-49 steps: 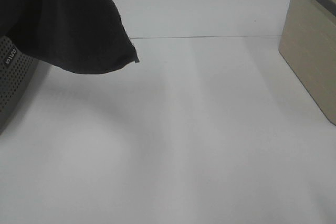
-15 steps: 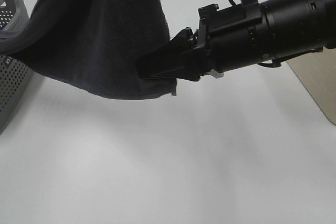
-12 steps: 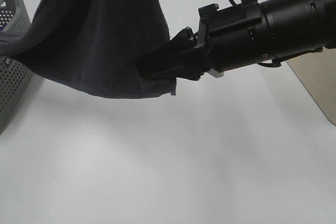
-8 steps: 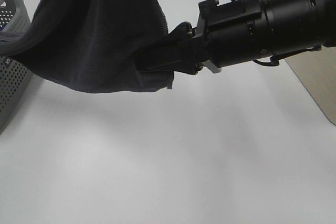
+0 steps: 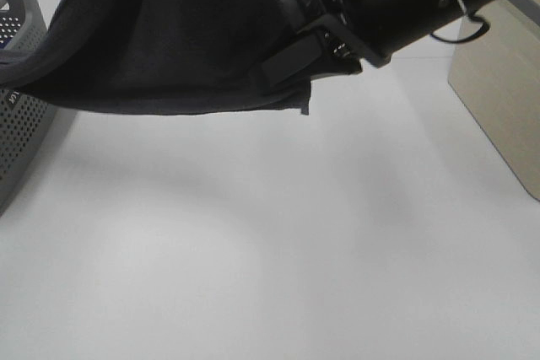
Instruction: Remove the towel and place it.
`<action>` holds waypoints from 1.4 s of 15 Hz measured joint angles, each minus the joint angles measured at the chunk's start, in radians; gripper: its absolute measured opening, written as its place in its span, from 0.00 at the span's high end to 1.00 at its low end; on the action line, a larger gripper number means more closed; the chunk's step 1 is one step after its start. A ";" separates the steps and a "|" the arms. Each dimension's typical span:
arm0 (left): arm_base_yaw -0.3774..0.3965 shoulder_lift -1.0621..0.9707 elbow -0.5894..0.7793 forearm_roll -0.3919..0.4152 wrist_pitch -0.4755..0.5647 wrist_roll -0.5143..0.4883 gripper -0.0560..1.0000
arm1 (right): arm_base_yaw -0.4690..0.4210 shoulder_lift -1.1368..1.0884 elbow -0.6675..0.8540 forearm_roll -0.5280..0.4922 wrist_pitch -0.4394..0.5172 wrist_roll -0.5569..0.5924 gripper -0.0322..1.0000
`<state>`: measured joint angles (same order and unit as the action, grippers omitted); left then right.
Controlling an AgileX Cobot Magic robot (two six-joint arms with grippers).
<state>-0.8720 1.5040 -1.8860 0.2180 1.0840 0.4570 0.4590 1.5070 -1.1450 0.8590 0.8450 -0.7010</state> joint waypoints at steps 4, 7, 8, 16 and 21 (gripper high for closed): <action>0.000 0.000 0.000 0.032 -0.128 0.000 0.95 | 0.000 0.000 -0.418 -0.602 0.300 0.458 0.95; 0.008 0.000 0.000 0.054 -0.246 0.000 0.95 | 0.000 0.000 -0.609 -0.744 0.361 0.528 0.95; 0.023 0.000 0.000 0.054 -0.305 -0.005 0.95 | 0.000 0.003 -0.681 -0.787 0.364 0.537 0.95; 0.217 0.101 0.000 0.055 -0.710 -0.039 0.95 | 0.000 0.110 -0.950 -1.240 0.122 0.569 0.95; 0.295 0.184 0.000 0.055 -1.035 -0.041 0.95 | 0.000 0.168 -0.950 -1.400 -0.142 0.676 0.95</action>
<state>-0.5770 1.6880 -1.8860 0.2730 0.0490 0.4160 0.4590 1.6750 -2.0950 -0.5410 0.7030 -0.0250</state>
